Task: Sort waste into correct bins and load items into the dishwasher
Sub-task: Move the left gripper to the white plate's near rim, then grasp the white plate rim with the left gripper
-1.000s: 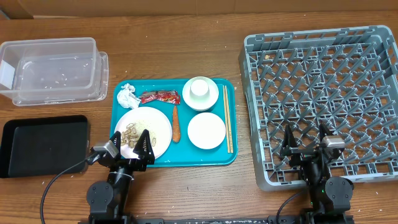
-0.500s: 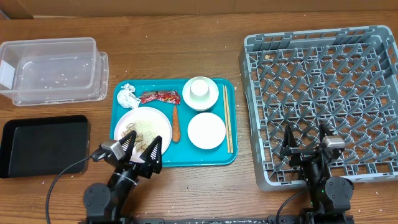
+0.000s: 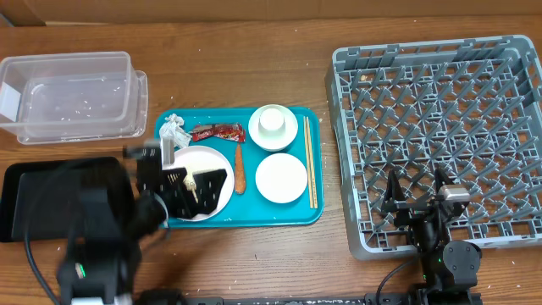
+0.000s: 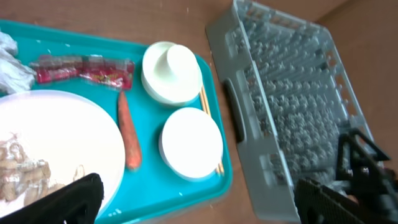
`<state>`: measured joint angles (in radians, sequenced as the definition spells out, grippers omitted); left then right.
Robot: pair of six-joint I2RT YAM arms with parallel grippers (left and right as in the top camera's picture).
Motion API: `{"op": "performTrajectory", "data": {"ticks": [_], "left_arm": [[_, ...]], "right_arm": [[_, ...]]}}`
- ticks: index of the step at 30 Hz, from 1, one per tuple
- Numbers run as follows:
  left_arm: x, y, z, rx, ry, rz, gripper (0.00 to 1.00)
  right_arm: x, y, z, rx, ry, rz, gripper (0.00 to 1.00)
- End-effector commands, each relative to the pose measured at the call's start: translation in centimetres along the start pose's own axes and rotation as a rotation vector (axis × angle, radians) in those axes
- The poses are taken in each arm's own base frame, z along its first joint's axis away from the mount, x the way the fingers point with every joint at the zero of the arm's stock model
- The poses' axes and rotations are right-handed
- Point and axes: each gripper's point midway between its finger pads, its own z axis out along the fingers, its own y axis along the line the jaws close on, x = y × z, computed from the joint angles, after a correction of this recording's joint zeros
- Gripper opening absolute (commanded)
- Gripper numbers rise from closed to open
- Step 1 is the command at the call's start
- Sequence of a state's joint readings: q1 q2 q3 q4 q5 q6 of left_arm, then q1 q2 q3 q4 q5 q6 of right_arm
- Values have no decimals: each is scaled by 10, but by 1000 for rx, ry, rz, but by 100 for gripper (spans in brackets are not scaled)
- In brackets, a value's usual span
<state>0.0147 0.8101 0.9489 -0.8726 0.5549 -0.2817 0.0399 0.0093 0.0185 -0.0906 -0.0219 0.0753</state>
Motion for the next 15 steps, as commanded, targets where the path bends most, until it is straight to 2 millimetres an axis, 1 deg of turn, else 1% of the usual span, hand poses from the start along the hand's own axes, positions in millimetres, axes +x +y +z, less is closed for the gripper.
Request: {"op": "performTrajectory", "data": {"ticks": [1,4,6,8,9,10,11,13,15], "left_arm": [[-33,-21,-2,35,90,67,100],[-40,-34,5,106,171,-50,100],[-37,-41,11,171,224,-96,100],[-40,-40,20,187,236,-102,100],[-40,-35,24,162,239,-108,100],[-40,-23,30,98,243,-149,100],[-38,-8,35,1,248,-215,100],[-32,17,38,-162,266,-275,100],[-24,33,39,-298,301,-278,100]], "right_arm": [[2,-2,0,7,-3,3,100],[2,-2,0,7,-3,3,100],[2,-2,0,7,-3,3,100],[2,-2,0,7,-3,3,100],[2,-2,0,7,-3,3,100],[2,-2,0,7,-3,3,100],[2,-2,0,7,-3,3,100],[2,-2,0,7,-3,3,100],[2,-2,0,7,-3,3,100]]}}
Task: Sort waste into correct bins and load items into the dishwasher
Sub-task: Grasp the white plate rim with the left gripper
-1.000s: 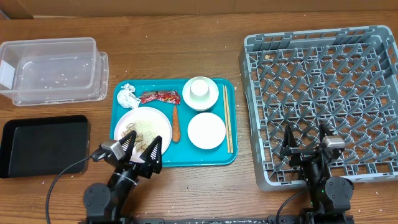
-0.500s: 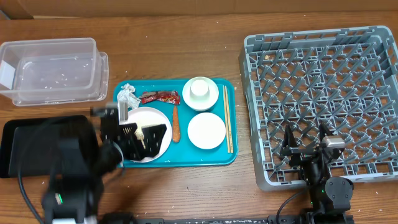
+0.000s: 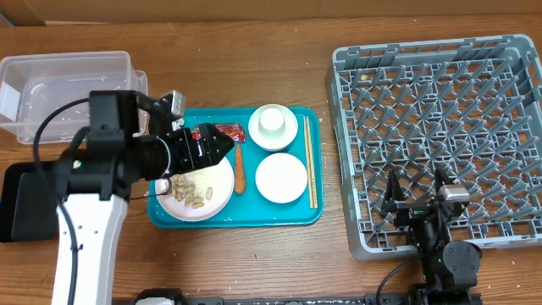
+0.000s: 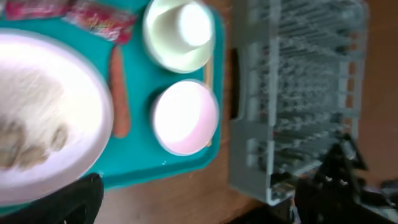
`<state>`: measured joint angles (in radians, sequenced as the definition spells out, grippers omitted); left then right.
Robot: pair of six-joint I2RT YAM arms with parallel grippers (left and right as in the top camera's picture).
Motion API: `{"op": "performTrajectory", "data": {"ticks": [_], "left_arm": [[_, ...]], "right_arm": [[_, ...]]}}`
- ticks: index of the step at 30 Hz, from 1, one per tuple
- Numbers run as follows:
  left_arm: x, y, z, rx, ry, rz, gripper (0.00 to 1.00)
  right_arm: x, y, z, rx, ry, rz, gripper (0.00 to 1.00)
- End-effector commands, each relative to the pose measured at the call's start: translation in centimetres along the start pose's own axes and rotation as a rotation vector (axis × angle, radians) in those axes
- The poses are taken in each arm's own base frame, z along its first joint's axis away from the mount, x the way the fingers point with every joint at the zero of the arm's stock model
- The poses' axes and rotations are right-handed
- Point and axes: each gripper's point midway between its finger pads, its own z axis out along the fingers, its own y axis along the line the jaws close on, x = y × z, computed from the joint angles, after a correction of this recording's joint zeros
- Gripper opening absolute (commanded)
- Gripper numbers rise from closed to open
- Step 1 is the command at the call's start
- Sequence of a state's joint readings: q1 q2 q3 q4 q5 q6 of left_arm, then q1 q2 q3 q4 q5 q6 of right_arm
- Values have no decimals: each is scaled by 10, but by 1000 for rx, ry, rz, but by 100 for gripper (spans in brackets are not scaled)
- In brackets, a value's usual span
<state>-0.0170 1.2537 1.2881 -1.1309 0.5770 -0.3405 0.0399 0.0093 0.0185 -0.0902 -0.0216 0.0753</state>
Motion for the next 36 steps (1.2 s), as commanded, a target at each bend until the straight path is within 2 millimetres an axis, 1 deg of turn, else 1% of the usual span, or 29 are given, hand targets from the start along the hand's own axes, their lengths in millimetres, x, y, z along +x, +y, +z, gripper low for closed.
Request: {"op": "performTrajectory", "data": {"ticks": [1,3,7,11,14,19,28,29,30,36], "left_arm": [[-7,32,1,-285,-25,-89,100],[-5,36,3,-381,-6,-81,100],[-9,30,10,-501,-9,-56,100],[-15,22,31,-514,-15,-20,100],[-20,25,45,-521,0,-19,100],[-23,38,70,-556,50,-39,100],[-15,72,121,-650,165,-147,100],[-13,79,131,-671,174,-187,94],[-13,83,136,-680,176,-210,93],[-11,101,166,-716,193,-283,90]], "right_arm": [[2,-2,0,7,-3,3,100],[2,-2,0,7,-3,3,100],[2,-2,0,7,-3,3,100],[2,-2,0,7,-3,2,100],[2,-2,0,7,-3,3,100],[2,-2,0,7,-3,3,100],[2,-2,0,7,-3,3,100],[2,-2,0,7,-3,3,100],[2,-2,0,7,-3,3,100],[2,-2,0,7,-3,3,100]]}}
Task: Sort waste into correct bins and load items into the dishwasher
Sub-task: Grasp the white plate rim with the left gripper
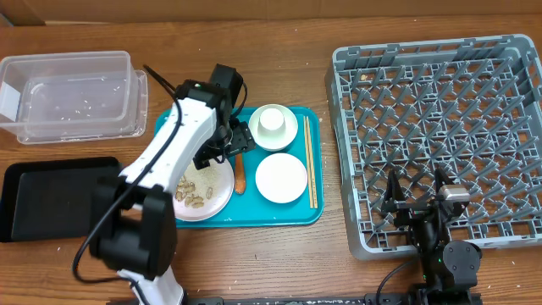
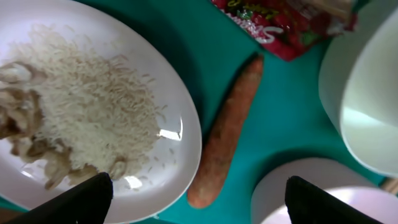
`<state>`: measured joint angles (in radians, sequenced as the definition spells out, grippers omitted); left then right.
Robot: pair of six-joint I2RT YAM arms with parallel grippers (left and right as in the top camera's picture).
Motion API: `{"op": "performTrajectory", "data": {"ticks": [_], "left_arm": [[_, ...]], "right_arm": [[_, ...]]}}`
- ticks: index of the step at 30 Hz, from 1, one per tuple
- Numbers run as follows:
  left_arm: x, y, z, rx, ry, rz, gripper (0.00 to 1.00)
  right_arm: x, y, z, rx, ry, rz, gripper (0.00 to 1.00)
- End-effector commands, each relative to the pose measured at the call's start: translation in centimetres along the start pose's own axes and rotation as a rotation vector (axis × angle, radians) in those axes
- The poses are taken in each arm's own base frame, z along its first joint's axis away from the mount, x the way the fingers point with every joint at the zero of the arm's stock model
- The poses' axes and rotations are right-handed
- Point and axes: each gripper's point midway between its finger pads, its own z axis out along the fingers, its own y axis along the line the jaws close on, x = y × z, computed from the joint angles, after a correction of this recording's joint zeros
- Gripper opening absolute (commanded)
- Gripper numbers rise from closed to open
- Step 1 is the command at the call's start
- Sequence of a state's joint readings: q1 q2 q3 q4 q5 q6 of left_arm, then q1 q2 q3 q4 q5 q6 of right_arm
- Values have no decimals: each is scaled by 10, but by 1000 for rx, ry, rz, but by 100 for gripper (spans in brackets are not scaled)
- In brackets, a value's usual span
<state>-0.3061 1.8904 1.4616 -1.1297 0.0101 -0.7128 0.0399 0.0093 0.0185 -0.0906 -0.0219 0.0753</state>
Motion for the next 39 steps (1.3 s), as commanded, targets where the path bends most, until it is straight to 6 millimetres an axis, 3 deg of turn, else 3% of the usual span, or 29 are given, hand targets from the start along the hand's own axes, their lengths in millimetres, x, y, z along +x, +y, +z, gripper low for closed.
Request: {"op": "performTrajectory", "data": {"ticks": [1,9,17,23,39], "left_arm": [[-10,-3,20,-27,3,-73,90],[-27,4,45,-37,13,-171,85],[-38,-4,45,51,18,-167,86],[-36,-5,46,55,29,-180,75],[-25,8,58,-2,48,-198,71]], "right_arm": [[2,-2,0,7,-3,3,100],[2,-2,0,7,-3,3,100],[2,-2,0,7,-3,3,100],[2,-2,0,7,-3,3,100],[2,-2,0,7,-3,3,100]]}}
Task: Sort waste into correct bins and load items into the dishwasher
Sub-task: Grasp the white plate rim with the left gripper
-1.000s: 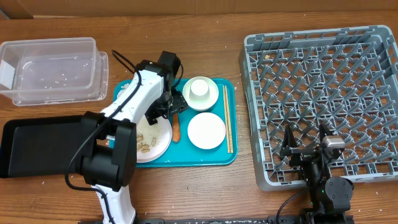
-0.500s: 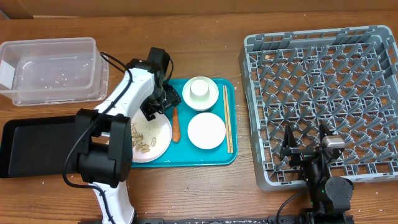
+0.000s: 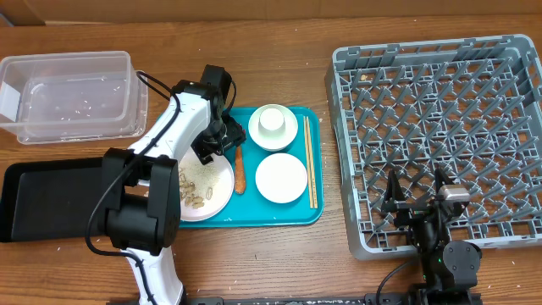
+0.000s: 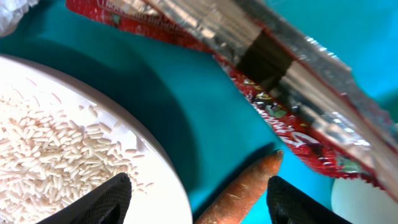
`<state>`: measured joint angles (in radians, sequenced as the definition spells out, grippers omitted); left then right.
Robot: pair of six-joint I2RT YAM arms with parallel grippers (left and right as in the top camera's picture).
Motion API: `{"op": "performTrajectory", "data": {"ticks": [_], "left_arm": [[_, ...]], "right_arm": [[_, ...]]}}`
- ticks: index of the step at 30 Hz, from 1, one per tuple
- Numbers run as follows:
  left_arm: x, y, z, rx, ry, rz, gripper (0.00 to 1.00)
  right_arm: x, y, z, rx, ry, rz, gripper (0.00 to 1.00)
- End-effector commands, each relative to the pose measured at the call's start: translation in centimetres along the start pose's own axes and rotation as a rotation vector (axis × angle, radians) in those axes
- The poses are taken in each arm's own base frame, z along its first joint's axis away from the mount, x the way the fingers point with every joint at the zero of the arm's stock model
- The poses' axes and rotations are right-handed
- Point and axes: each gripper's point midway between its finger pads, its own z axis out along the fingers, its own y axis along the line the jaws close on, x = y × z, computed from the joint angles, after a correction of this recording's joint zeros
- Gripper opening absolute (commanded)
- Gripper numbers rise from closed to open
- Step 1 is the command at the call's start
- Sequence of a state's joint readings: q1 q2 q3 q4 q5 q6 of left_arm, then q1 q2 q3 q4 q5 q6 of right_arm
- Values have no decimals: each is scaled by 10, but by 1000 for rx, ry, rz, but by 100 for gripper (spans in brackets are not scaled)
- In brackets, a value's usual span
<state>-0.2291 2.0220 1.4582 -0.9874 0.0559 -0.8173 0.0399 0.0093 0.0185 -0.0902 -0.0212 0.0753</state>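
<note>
My left gripper hangs open and low over the teal tray, holding nothing. Just ahead of its fingers lies a red and silver snack wrapper. The tip of a carrot sits between the fingertips, and a white plate with rice is at their left. A crumpled white tissue shows at the top left corner. From overhead, the left gripper covers the wrapper. My right gripper rests open at the front edge of the grey dish rack.
The tray also carries a white cup on a bowl, a small white dish and chopsticks. A clear plastic bin stands at the far left, with a black tray in front of it.
My left gripper has moved lower and a little farther back, from above the carrot and plate rim to close over the red wrapper. It stays open. The right arm has not moved.
My left gripper was first at the tray's front left by the black tray, then higher over the plate. Later it was over the carrot and the plate's rim. Now it sits low at the red wrapper, open throughout; nothing on the tray has shifted.
</note>
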Motion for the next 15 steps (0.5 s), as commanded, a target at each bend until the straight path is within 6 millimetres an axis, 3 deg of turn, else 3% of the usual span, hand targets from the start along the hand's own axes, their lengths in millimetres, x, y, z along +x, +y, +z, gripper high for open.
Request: {"op": "performTrajectory", "data": {"ticks": [1,8,15], "left_arm": [[7,10,13,-46,22,-18,70],[14,20,31,-60,34,-44,71],[15,21,35,-54,34,-45,62]], "right_arm": [[2,-2,0,6,-3,3,100],[2,-2,0,6,-2,3,100],[2,-2,0,6,-2,3,100]]}}
